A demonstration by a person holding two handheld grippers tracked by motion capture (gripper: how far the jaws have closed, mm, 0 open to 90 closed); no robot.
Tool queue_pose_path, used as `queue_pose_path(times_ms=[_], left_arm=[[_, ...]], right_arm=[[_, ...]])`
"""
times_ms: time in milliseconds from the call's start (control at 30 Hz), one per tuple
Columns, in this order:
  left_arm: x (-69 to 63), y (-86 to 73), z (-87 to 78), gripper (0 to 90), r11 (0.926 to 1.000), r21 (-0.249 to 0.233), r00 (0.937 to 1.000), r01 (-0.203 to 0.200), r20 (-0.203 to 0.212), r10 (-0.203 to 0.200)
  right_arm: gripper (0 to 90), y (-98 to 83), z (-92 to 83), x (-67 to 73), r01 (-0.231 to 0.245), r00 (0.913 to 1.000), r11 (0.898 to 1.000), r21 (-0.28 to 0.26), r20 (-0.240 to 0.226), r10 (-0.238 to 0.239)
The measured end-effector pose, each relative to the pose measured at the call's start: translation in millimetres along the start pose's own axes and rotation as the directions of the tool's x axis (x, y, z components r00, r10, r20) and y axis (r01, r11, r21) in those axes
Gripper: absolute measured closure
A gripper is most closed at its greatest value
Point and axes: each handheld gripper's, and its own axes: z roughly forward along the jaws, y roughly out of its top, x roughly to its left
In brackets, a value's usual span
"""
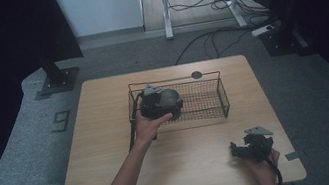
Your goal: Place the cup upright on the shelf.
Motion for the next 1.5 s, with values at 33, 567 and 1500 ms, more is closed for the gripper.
queue_pose_path(times_ms=[33, 567, 1500], left_arm=[[0.1, 0.8, 0.5, 12.9, 1.0, 0.001, 1.0, -0.005, -0.006, 0.005], [4.5, 8.6, 6.0, 13.0, 1.0, 0.007, 1.0, -0.001, -0.005, 0.001], [30.0, 29.9, 41.6, 13.0, 0.9996, 0.026, 0.9983, 0.005, -0.057, -0.003]], right_arm=[[3.1, 0.0, 0.0, 0.0, 0.0, 1.0, 1.0, 0.0, 0.0, 0.0], [3.1, 0.0, 0.0, 0.1, -0.001, 1.0, 1.0, 0.001, 0.0, 0.001], [4.2, -0.2, -0.4, 0.2, -0.002, 1.0, 1.0, -0.002, 0.0, 0.002]])
